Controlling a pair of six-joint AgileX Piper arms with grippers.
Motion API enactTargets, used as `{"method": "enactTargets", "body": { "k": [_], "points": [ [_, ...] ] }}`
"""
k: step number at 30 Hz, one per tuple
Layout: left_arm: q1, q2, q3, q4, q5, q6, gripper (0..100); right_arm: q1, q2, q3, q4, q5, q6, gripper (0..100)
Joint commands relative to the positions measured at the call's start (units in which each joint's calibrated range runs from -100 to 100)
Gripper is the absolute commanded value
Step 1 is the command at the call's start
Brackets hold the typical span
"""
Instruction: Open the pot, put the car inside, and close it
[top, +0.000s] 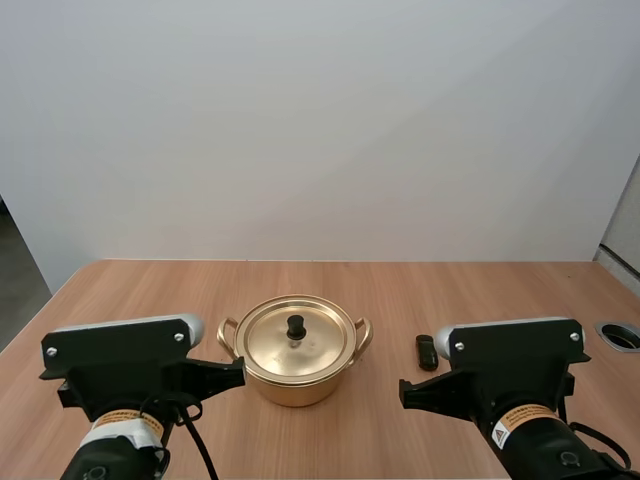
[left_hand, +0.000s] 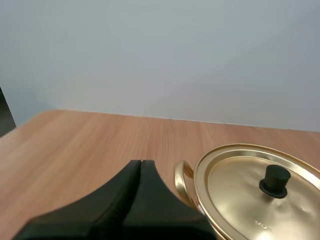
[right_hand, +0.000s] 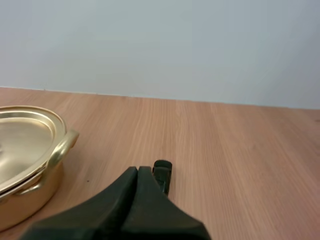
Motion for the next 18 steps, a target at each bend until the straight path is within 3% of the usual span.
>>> {"method": "enactTargets", "body": {
  "k": [1,8,13,16,18],
  "points": [
    [0.00,0.00,-2.00,0.17,-0.30,2.93,0,0.00,0.00,0.00,-1.73,-1.33,-0.02,0],
    [0.00,9.43,-14.41,-0.06,0.44,7.66,0,-0.16,7.00,-14.37,0.89,8.64,-0.02,0],
    [0.00,24.65,-24.42,-0.85,14.95,7.91,0,-1.67,15.38,-23.38,0.02,12.30,-0.02,0],
    [0.00,32.60,-28.71,-7.02,24.26,6.75,0,-1.77,21.02,-27.23,-2.66,15.56,-0.02,0],
    [0.00,36.60,-30.17,-10.53,23.32,6.75,0,-1.77,24.29,-28.45,-2.64,19.32,-0.02,0]
  ]
}}
